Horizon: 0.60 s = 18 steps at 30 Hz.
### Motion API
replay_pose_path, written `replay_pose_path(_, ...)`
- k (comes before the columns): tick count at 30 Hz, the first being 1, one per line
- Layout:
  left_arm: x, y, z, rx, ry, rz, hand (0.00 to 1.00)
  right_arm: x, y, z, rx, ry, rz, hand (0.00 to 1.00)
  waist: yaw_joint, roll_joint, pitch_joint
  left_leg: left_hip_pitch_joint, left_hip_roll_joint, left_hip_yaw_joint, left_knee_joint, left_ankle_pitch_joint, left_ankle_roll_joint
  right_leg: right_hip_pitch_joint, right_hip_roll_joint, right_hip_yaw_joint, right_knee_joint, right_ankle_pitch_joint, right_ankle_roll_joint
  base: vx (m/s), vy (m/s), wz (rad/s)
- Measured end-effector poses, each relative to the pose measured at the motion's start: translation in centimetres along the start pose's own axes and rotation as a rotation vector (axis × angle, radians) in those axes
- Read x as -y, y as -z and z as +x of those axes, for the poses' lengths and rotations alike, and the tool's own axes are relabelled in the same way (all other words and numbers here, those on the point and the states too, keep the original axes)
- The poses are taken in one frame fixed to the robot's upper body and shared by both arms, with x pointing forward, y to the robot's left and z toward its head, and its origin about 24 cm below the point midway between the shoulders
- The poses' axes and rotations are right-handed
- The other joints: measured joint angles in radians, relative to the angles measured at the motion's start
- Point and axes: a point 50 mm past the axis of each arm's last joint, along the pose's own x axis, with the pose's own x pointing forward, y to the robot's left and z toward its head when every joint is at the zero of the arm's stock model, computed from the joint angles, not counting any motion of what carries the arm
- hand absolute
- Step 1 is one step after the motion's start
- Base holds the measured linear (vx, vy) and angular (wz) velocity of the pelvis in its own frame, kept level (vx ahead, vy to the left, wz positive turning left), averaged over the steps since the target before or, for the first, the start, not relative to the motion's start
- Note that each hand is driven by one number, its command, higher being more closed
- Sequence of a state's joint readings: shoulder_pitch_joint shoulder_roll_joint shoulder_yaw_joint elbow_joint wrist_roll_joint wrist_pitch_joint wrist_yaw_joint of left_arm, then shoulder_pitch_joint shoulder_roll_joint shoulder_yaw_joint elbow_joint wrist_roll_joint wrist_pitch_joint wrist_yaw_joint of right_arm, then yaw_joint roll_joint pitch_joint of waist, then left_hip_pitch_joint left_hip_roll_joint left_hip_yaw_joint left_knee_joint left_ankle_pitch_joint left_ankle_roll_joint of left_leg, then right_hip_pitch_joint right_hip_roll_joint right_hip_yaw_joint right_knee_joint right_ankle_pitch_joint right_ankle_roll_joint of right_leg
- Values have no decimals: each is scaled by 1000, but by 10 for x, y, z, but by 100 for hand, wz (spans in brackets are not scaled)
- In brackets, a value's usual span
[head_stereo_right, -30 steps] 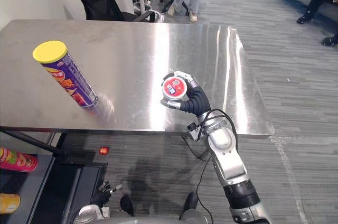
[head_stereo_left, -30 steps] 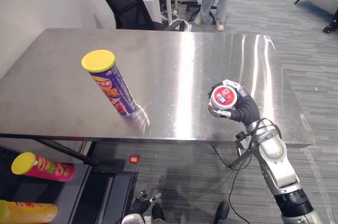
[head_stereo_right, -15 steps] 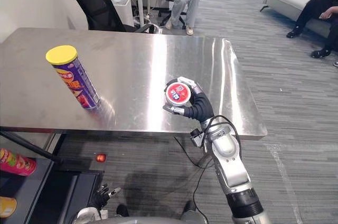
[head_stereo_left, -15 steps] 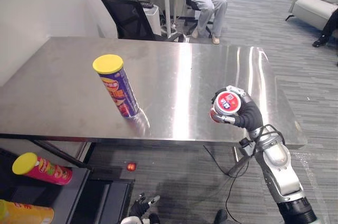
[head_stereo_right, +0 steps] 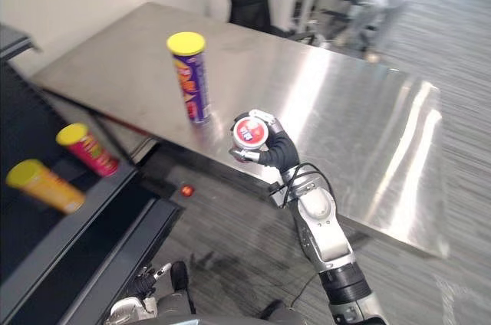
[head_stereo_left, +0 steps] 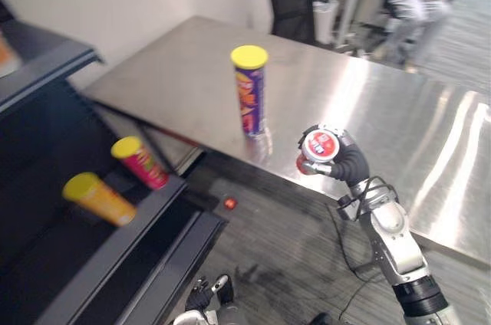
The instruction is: Put the gum and the chips on the shelf.
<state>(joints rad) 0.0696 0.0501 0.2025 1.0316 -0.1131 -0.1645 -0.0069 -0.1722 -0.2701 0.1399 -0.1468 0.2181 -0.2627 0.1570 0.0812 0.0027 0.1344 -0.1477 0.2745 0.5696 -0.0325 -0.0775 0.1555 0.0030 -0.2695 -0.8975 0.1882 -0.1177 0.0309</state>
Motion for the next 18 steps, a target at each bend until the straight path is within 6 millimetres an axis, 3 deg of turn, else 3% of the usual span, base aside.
replay_pose_path(2, 0, -2, 1, 4, 5, -3, 0, 12, -2, -2, 4, 59, -22, 100, 0, -4, 4, -22, 13, 110, 250, 44, -12, 10, -44, -48, 24, -15, -4, 43, -63, 93)
replay_pose_path(3, -1, 3, -1, -11, 5, -1, 0, 17, -5, -6, 11, 84, -36, 100, -11, 9, 2, 5, 19, 152, 363, 29, -35, 31, -50, -80, 23, -9, 2, 95, -76, 69)
replay_pose_path(5, -3, 12, -3, -41, 10, -2, 0, 23, -6, -17, -3, 125, -50, 100, -43, 21, -1, 55, 17, 167, 433, 6, -76, 56, -46, -147, 29, -7, 7, 43, -8, 97)
replay_pose_path(6, -2, 13, -3, -54, 14, -2, 0, 29, -5, -24, -21, 153, -61, 100, -58, 19, -1, 66, 3, 163, 395, -7, -106, 55, -48, -187, 37, -7, 7, -6, 53, 103)
replay_pose_path(8, -2, 10, -2, -51, 29, 0, 0, 34, -2, -31, -49, 182, -66, 100, -59, 22, 0, 66, -30, 159, 309, -14, -125, 52, -57, -228, 57, -6, 8, -36, 133, 85)
replay_pose_path(11, -8, 8, -1, -52, 19, 20, 0, 32, 2, -37, -70, 194, -49, 100, -70, 2, -2, 69, -97, 126, 187, 1, -154, 52, -89, -271, 95, -1, 16, -18, 187, 87)
replay_pose_path(14, -19, 9, -2, -58, -10, 22, 0, 28, 7, -37, -77, 201, -24, 100, -67, -15, -2, 64, -145, 100, 124, 10, -153, 48, -116, -273, 112, 13, 30, 4, 171, 55)
replay_pose_path(18, -35, 13, -4, -83, -52, 45, 0, 26, 10, -38, -92, 221, -13, 100, -53, -32, 11, 61, -152, 105, 132, 8, -149, 36, -145, -249, 147, 64, 13, 14, 126, 1)
